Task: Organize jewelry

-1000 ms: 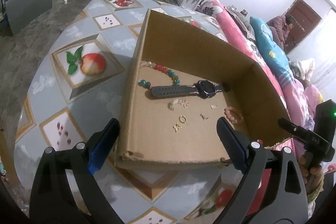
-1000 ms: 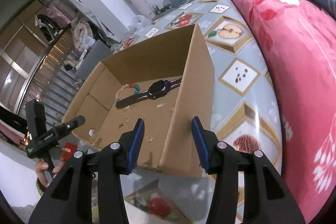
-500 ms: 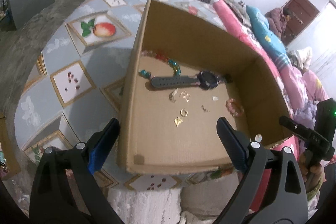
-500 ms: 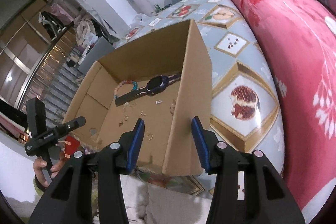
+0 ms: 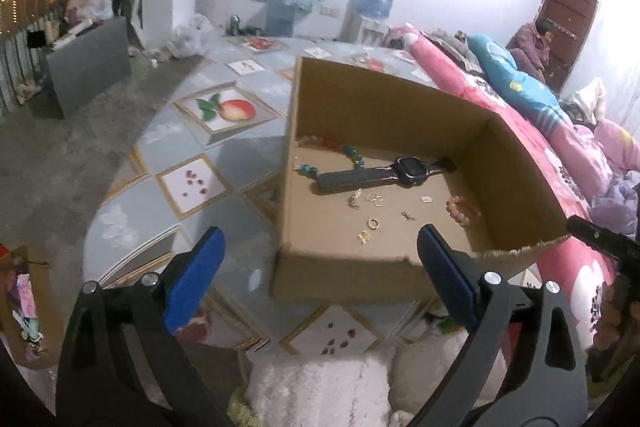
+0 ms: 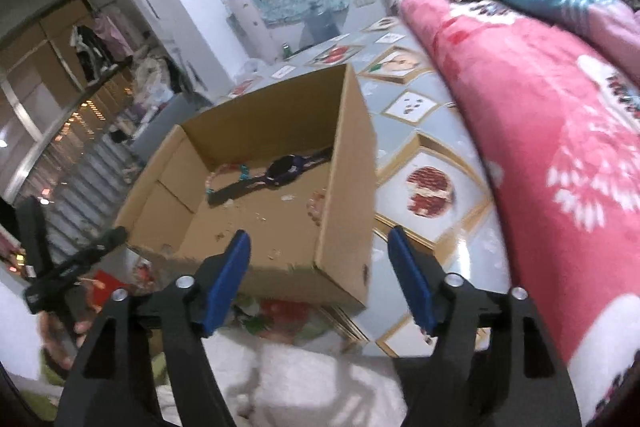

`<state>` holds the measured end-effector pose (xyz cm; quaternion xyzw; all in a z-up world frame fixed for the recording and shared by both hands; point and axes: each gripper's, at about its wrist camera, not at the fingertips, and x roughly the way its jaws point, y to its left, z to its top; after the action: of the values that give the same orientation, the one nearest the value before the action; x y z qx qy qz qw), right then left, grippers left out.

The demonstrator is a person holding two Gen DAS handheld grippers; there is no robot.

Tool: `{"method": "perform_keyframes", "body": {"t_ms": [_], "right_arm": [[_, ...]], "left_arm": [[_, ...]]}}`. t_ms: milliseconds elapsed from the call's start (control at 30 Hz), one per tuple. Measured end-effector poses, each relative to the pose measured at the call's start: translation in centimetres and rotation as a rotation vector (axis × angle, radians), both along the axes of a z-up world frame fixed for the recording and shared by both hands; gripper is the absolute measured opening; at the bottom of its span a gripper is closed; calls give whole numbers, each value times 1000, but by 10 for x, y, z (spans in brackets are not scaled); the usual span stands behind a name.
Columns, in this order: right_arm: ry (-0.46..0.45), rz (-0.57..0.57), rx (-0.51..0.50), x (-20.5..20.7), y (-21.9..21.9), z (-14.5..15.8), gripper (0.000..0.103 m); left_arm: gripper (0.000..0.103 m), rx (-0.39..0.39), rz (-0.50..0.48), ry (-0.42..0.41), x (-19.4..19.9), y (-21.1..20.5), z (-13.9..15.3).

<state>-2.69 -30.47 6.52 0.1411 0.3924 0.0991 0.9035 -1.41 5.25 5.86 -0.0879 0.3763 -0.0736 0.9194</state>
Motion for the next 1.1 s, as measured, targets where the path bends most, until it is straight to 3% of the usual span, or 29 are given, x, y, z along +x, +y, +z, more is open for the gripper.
{"method": "perform_keyframes", "body": {"t_ms": [233,333,667,833,1100], "right_arm": [[-17,-74,-130,-32,16,-9,81],[-8,-105,-181,-42,27,-14,85],[-103,-70,-258,-57,68,-9,92],[-150,-54,-236,-61,82,-7,97],[4,-46,-194,-32,96,-18,97]], "left_arm": [[93,28,77,19,-20,5,0],[93,127,134,-7,-26,-5,2],[93,268,69,-27,-30,-38,3],[93,262,59,-15,-32,-46,1],[93,241,102,111,-18,-50,-11]]}}
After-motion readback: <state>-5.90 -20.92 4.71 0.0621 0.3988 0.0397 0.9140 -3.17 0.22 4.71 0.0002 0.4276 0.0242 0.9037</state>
